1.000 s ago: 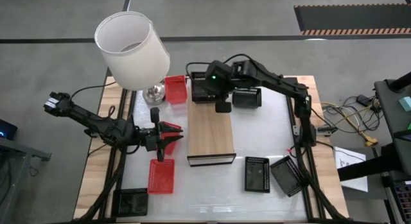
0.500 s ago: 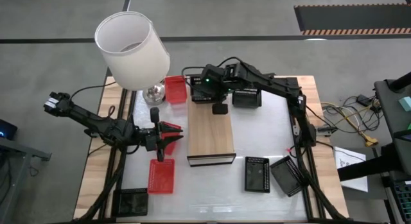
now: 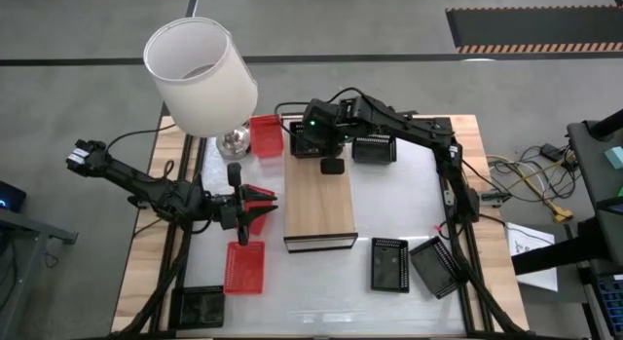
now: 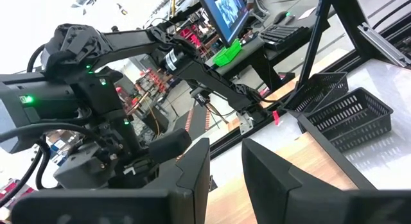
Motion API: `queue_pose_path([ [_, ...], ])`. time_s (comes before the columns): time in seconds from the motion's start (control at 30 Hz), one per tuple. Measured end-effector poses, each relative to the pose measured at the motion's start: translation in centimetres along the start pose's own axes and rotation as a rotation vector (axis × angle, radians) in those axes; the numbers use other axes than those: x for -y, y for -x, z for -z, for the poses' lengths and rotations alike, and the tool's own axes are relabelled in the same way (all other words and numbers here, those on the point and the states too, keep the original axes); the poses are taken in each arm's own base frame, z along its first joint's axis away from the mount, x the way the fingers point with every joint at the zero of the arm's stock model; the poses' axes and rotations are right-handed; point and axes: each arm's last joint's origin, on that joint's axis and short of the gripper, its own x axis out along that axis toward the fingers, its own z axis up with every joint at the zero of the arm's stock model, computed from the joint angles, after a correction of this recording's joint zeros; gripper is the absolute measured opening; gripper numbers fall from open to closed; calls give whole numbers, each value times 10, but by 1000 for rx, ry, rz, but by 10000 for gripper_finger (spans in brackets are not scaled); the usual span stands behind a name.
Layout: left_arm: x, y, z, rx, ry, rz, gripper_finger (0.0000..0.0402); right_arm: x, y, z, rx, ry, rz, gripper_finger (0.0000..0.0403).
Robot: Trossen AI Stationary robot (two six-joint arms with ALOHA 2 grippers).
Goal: Stack baskets on shelf by color
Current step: Put the red bin on the shelf
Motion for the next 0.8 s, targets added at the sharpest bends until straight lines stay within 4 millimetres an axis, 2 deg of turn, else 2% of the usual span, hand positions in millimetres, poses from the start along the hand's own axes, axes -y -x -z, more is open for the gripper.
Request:
queue_pose_path([
  [0.13,0,0,0,0,0,0,75,0,11,3,7,0,2,98],
  [0.27,0,0,0,0,1,0,75,-6,35,13,-2,-48,-34,100],
  [0.37,1,-1,0,-2,-1,2,75,-19,56,20,17,-92,-128,86],
  [0.53,1,-1,0,-1,0,4,75,-64,90,29,132,-34,-189,48],
  [0.63,1,-1,0,0,21,4,75,-96,103,41,220,-21,-208,27],
  [0.8,0,-1,-2,18,42,-9,75,-146,106,73,375,54,-168,10],
])
